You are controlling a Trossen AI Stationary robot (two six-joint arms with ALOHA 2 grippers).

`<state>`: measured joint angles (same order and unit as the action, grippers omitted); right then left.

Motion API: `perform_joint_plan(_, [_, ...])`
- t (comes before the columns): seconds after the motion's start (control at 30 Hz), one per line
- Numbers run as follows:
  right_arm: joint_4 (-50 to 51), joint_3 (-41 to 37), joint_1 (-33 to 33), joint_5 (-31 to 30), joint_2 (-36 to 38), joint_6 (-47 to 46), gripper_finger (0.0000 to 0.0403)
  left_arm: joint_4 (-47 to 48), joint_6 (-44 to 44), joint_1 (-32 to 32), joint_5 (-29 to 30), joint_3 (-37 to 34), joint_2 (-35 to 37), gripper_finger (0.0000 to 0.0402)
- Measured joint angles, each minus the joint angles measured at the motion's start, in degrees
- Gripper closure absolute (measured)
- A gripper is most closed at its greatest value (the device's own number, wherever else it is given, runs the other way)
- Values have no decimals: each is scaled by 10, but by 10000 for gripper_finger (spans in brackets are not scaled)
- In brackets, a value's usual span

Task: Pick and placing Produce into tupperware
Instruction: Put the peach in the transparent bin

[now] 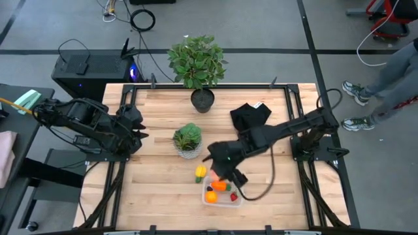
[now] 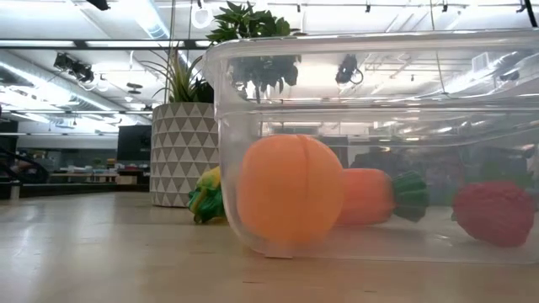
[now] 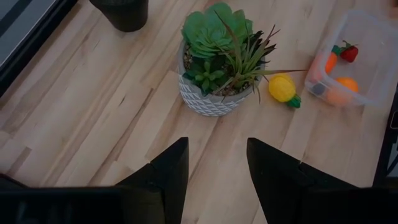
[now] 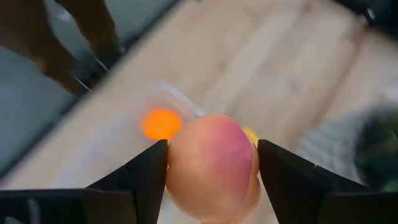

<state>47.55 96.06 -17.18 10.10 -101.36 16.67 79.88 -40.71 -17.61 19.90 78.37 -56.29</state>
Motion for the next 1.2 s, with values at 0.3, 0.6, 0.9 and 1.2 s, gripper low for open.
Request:
perform_joint_plan(0.3, [-9, -6, -87, -38, -3, -113, 163, -1, 15, 0, 0, 0, 0, 232])
perform_joint_plan(0.6, [-62, -79, -101, -46, -3, -183, 163, -1, 54, 0, 0, 0, 0, 232])
perform_joint_plan(0.9, [-122, -162, -96, -41, -3, -247, 163, -1, 54, 0, 0, 0, 0, 232])
perform_joint_plan(1.2, [-166, -167, -95, -41, -4, -266, 163, -1, 54, 0, 0, 0, 0, 232])
